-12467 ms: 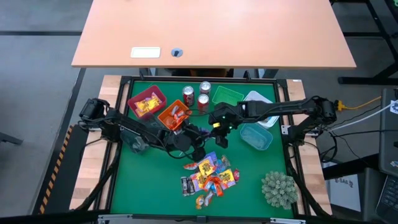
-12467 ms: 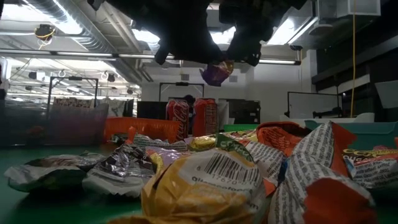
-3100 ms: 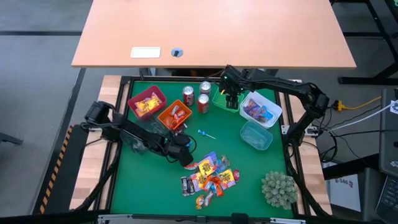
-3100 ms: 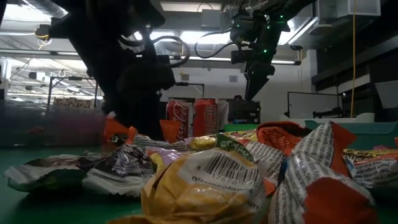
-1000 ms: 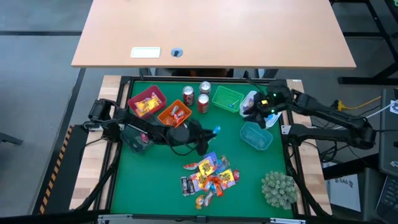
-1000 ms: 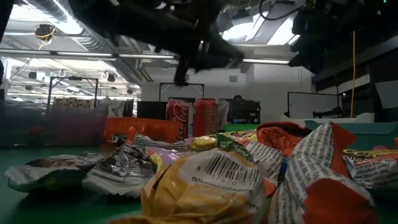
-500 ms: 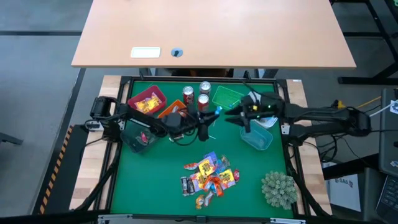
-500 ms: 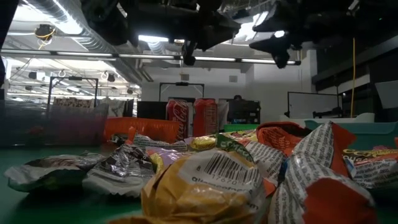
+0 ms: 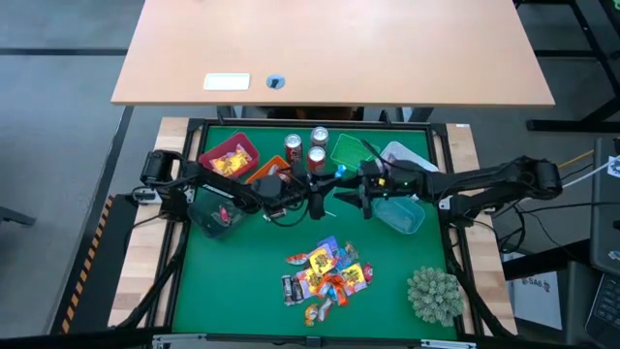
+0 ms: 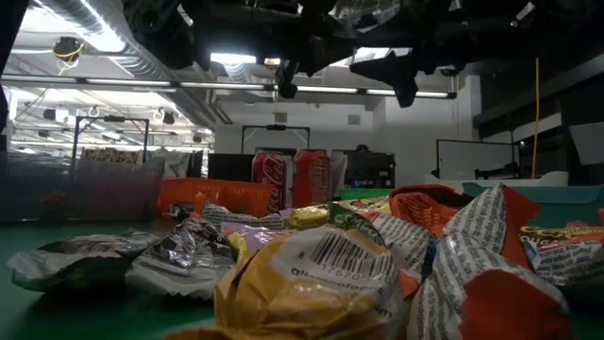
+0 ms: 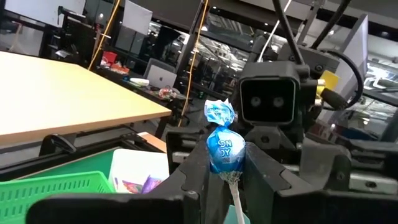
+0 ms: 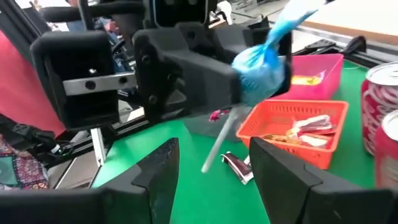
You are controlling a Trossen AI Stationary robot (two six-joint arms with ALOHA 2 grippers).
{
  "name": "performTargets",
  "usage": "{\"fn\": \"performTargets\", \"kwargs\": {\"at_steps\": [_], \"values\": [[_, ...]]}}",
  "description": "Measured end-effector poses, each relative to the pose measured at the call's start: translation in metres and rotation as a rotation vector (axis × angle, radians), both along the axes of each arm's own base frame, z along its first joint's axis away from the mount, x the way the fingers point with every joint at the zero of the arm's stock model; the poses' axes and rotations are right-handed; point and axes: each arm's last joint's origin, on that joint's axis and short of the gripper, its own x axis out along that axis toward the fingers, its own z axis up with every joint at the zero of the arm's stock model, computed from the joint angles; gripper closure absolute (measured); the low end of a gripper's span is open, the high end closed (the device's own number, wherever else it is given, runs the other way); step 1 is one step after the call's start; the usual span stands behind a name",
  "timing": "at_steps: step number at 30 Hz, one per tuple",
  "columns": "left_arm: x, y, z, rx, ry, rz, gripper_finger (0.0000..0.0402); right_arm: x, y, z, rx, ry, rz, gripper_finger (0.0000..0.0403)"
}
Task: Sort candy
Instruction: Put the blue candy into the green bin
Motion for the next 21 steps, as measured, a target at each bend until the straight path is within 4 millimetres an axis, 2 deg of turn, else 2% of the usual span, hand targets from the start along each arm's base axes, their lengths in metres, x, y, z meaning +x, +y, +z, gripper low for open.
{"fn": "performTargets", "kwargs": {"at_steps": [4,7,11,16,18,21], "values": [[0.0000,0.0000,0.0000,0.000,0.000,0.000,0.0346,0.0033,0.0034,-0.0030,0.001,-0.002,0.012,0.0218],[0.0000,0.0000,-0.0001,0.000,0.001,0.000,0.0346,0.0045,0.0032,-0.0026,0.001,-0.016,0.011,0.0243],[0.0000,0.0000,-0.0001,0.000,0.001,0.000,0.0346,0.0046,0.0026,-0.0028,-0.001,-0.015,-0.005,0.0296],[0.0000,-0.0003,0.0000,0.000,0.000,-0.003,0.0346,0.0045,0.0017,-0.0034,-0.008,-0.010,-0.012,0.0384],[0.0000,-0.0003,0.0000,0.000,0.000,-0.002,0.0346,0.0046,0.0017,-0.0035,-0.010,-0.009,-0.014,0.0394],[0.0001,0.0000,0.0004,-0.002,-0.002,-0.001,0.0346,0.0046,0.0016,-0.0035,-0.009,-0.009,-0.016,0.0386]]}}
